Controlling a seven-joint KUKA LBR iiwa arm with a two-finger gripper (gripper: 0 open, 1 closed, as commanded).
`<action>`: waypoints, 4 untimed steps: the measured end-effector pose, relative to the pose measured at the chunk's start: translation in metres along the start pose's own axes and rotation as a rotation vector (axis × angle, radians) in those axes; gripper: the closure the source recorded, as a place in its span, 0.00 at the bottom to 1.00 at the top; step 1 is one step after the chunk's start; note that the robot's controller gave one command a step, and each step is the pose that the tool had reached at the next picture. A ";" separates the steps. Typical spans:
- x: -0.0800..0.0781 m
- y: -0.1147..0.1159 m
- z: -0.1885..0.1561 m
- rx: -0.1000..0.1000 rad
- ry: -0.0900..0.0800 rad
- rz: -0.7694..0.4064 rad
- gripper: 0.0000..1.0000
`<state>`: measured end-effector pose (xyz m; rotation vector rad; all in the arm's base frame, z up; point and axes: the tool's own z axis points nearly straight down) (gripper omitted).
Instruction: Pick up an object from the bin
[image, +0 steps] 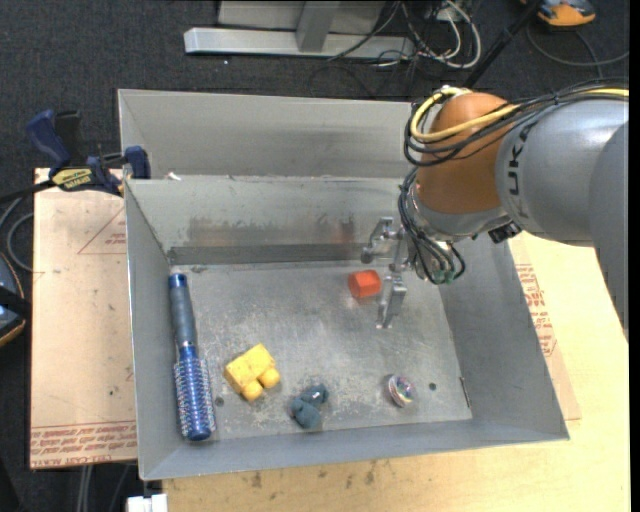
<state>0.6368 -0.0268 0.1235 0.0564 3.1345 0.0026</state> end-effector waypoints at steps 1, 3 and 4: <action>-0.010 -0.012 0.050 -0.002 -0.002 0.151 0.00; -0.005 -0.004 -0.074 0.001 -0.006 0.103 1.00; -0.015 -0.011 -0.112 0.001 -0.002 0.120 1.00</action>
Offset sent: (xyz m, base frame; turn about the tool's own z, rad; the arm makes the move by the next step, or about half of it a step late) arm 0.0068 -0.0138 -0.0535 0.1536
